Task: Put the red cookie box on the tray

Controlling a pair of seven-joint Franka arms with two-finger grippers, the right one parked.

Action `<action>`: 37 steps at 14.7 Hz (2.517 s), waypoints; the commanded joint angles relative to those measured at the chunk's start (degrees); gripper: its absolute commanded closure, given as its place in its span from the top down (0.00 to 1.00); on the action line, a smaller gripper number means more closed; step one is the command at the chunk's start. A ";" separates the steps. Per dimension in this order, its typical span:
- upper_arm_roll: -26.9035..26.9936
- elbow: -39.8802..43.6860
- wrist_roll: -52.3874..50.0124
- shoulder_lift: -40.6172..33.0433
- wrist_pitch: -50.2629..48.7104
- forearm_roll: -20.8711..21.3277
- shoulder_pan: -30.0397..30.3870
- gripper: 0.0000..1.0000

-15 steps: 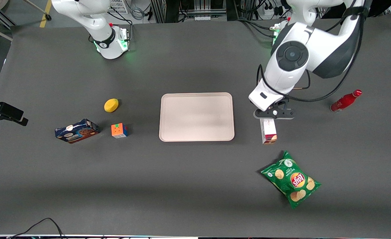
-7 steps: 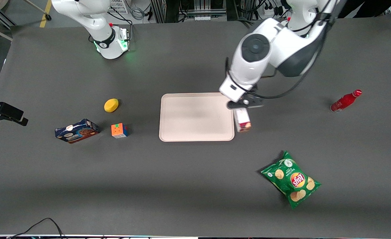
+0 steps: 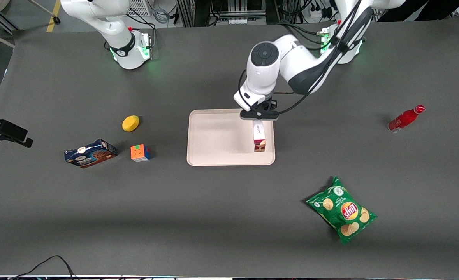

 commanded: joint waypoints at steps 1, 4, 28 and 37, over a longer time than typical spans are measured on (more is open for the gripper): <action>0.09 0.43 -6.49 6.74 3.79 10.09 0.17 0.09; 0.96 1.22 -8.18 10.01 4.76 13.73 0.61 0.09; 1.58 2.27 -10.29 13.45 5.03 15.40 1.05 1.00; 7.71 16.42 22.01 -4.37 -23.16 -0.65 3.95 1.00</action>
